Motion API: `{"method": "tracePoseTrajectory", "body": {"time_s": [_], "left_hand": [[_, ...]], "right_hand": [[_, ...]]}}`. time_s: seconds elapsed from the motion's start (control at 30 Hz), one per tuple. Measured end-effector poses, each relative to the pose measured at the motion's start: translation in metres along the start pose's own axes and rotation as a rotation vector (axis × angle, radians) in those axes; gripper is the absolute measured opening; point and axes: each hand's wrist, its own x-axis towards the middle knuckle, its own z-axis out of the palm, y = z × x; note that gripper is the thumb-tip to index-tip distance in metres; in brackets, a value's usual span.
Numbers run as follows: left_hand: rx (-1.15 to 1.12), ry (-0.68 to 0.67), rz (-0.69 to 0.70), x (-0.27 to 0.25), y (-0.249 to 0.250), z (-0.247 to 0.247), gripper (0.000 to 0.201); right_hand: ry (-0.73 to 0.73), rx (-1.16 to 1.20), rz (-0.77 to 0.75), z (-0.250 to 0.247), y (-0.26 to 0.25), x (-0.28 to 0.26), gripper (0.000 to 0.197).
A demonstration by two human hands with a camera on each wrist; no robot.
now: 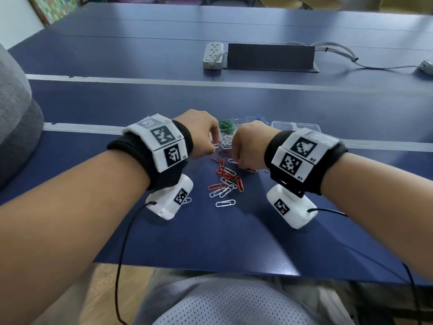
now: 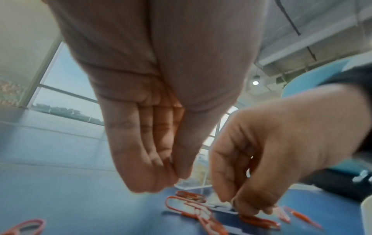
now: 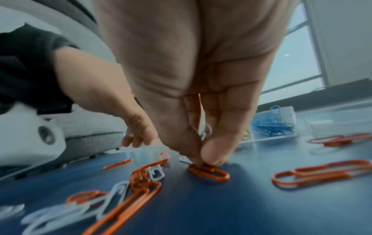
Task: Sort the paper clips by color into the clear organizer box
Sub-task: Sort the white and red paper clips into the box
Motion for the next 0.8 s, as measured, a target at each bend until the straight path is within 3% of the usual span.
{"method": "tracePoseTrajectory", "body": {"time_s": [0.1,0.33,0.53,0.67,0.8], "left_hand": [[-0.128,-0.072,0.039,-0.011,-0.002,0.0,0.026],[-0.078,-0.185,0.017,-0.019,0.002,0.008,0.024],[-0.038,-0.177,0.046,-0.028,0.002,0.01,0.005],[0.09,-0.19,0.105,-0.033,-0.001,0.02,0.018],[0.129,-0.124,0.083,-0.029,-0.003,0.018,0.012]], "right_hand": [[-0.005,0.112,0.03,-0.006,0.006,-0.006,0.031],[-0.029,0.093,0.014,-0.009,0.003,-0.011,0.034],[-0.054,0.023,0.043,0.005,0.001,-0.011,0.035],[-0.03,0.026,0.011,0.01,0.001,-0.003,0.024],[0.008,0.024,-0.001,0.008,0.003,0.003,0.022]]}}
